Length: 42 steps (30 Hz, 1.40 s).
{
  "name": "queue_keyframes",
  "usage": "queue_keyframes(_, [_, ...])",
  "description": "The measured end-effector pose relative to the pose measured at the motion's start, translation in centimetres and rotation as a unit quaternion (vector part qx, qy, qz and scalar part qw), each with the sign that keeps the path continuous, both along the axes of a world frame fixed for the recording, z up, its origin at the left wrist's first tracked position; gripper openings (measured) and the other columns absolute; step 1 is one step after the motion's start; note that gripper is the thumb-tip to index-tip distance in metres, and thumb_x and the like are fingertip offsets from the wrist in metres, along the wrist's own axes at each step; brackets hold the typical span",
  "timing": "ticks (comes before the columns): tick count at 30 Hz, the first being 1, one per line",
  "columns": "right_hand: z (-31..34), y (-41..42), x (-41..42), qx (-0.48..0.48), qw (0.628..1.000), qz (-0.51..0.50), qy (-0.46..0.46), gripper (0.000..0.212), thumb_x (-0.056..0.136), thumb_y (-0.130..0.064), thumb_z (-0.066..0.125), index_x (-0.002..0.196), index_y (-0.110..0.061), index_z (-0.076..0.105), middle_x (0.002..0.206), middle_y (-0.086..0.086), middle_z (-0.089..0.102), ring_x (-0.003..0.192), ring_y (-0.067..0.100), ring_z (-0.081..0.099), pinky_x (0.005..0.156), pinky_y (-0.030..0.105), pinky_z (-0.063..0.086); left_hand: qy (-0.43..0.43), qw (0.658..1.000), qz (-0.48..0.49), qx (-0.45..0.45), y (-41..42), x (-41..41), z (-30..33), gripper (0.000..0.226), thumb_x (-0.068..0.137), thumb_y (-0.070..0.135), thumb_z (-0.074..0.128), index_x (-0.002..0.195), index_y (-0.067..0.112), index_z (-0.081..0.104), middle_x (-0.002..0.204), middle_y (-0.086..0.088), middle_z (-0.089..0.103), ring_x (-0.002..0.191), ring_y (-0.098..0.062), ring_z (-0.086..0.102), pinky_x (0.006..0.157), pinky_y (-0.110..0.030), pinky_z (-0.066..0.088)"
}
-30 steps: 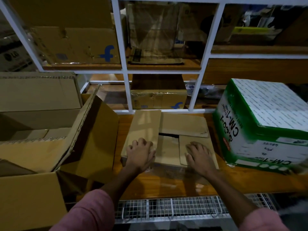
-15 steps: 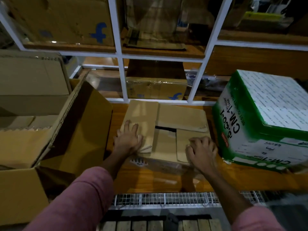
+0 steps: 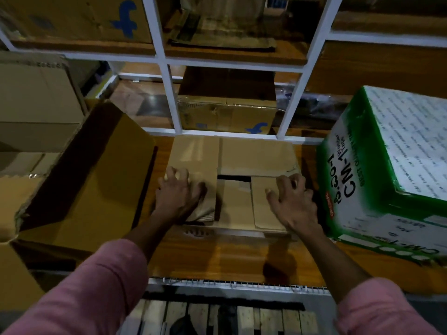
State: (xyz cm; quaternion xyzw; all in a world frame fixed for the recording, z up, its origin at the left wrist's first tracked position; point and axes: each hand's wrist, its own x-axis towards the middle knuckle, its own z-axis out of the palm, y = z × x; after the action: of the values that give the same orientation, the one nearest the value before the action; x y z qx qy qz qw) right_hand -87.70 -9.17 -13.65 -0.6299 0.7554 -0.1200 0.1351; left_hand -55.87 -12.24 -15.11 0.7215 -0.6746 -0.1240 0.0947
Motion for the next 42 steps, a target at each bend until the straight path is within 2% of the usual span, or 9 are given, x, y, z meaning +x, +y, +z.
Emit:
queue_keyframes(4, [-0.9, -1.7, -1.1, 0.013, 0.999, 0.025, -0.026, 0.069, 0.096, -0.069, 0.038, 0.156, -0.041, 0.015, 0.167, -0.009, -0.001, 0.140, 0.044, 0.030, 0.106, 0.059, 0.035, -0.069, 0.997, -0.044, 0.016, -1.2, 0.3, -2.1, 0.080, 0.093, 0.081, 0.008, 0.143, 0.025, 0.034, 0.149, -0.009, 0.029, 0.126, -0.040, 0.040, 0.089, -0.054, 0.044])
queue_keyframes(7, [-1.5, -2.8, -1.6, 0.028, 0.998, 0.044, -0.046, 0.073, 0.102, -0.061, 0.038, 0.163, -0.028, 0.014, 0.171, -0.003, -0.007, 0.155, 0.031, 0.009, 0.119, 0.054, 0.019, -0.045, 0.998, -0.032, 0.021, -1.5, 0.4, -2.3, 0.079, 0.092, 0.083, 0.010, 0.156, 0.037, 0.014, 0.167, 0.004, 0.011, 0.135, -0.042, 0.040, 0.093, -0.055, 0.045])
queue_keyframes(13, [-2.5, -3.1, -1.8, 0.031, 0.995, 0.054, -0.076, 0.076, 0.101, -0.063, 0.036, 0.164, -0.029, 0.010, 0.170, -0.009, -0.015, 0.157, 0.021, -0.005, 0.122, 0.055, 0.010, -0.028, 0.998, 0.008, 0.048, -0.5, -1.0, -0.4, 0.079, 0.093, 0.081, 0.012, 0.159, 0.041, -0.004, 0.170, 0.013, -0.005, 0.132, -0.049, 0.035, 0.093, -0.055, 0.043])
queue_keyframes(19, [-2.9, -2.9, -2.5, 0.060, 0.997, 0.036, -0.039, 0.082, 0.090, -0.081, 0.018, 0.161, -0.042, 0.000, 0.168, -0.019, -0.018, 0.151, 0.042, 0.017, 0.112, 0.063, 0.029, -0.028, 0.998, 0.003, 0.053, 0.8, -1.3, 0.1, 0.076, 0.096, 0.076, 0.016, 0.159, 0.038, -0.003, 0.170, 0.015, -0.007, 0.143, -0.049, 0.022, 0.100, -0.061, 0.039])
queue_keyframes(25, [-1.8, -0.9, -1.7, 0.059, 0.996, 0.051, -0.034, 0.078, 0.098, -0.072, 0.024, 0.163, -0.034, 0.006, 0.170, -0.012, -0.017, 0.157, 0.026, 0.003, 0.121, 0.060, 0.015, -0.008, 0.998, 0.003, 0.059, 2.4, -0.7, 0.4, 0.087, 0.090, 0.083, 0.012, 0.161, 0.037, -0.003, 0.169, 0.019, -0.012, 0.141, -0.049, 0.027, 0.105, -0.060, 0.036])
queue_keyframes(28, [-0.9, 0.7, -1.3, 0.060, 0.997, 0.014, -0.040, 0.076, 0.094, -0.078, 0.022, 0.160, -0.044, 0.006, 0.169, -0.018, -0.014, 0.155, 0.035, 0.014, 0.118, 0.061, 0.021, 0.020, 0.997, 0.005, 0.069, 2.5, -0.1, 0.7, 0.098, 0.081, 0.088, 0.002, 0.163, 0.035, 0.003, 0.169, 0.018, -0.010, 0.146, -0.045, 0.023, 0.112, -0.061, 0.027])
queue_keyframes(30, [0.5, 1.0, -1.0, 0.050, 0.998, 0.013, -0.037, 0.073, 0.095, -0.077, 0.024, 0.159, -0.045, 0.012, 0.170, -0.016, -0.009, 0.152, 0.037, 0.022, 0.116, 0.060, 0.025, 0.022, 0.998, 0.018, 0.058, 2.5, -0.3, 1.8, 0.091, 0.087, 0.085, 0.009, 0.163, 0.035, 0.009, 0.170, 0.017, -0.005, 0.146, -0.043, 0.024, 0.111, -0.062, 0.028])
queue_keyframes(34, [5.9, -0.8, -1.4, -0.022, 0.999, 0.023, -0.029, 0.078, 0.090, -0.074, 0.028, 0.157, -0.033, 0.030, 0.171, -0.006, 0.012, 0.146, 0.036, 0.036, 0.113, 0.058, 0.035, 0.011, 1.000, 0.029, 0.002, 0.6, -1.1, 7.4, 0.073, 0.098, 0.068, 0.030, 0.162, 0.035, 0.018, 0.170, 0.015, 0.008, 0.140, -0.047, 0.031, 0.110, -0.060, 0.034])
queue_keyframes(42, [21.2, -5.5, -1.6, -0.191, 0.981, 0.029, -0.004, 0.061, 0.102, -0.053, 0.047, 0.156, -0.028, 0.038, 0.170, -0.002, 0.021, 0.148, 0.033, 0.034, 0.114, 0.055, 0.032, 0.008, 0.983, -0.017, -0.181, -4.7, 0.2, 23.5, 0.078, 0.094, 0.068, 0.023, 0.161, 0.029, 0.025, 0.170, 0.010, 0.016, 0.147, -0.035, 0.035, 0.120, -0.060, 0.021])
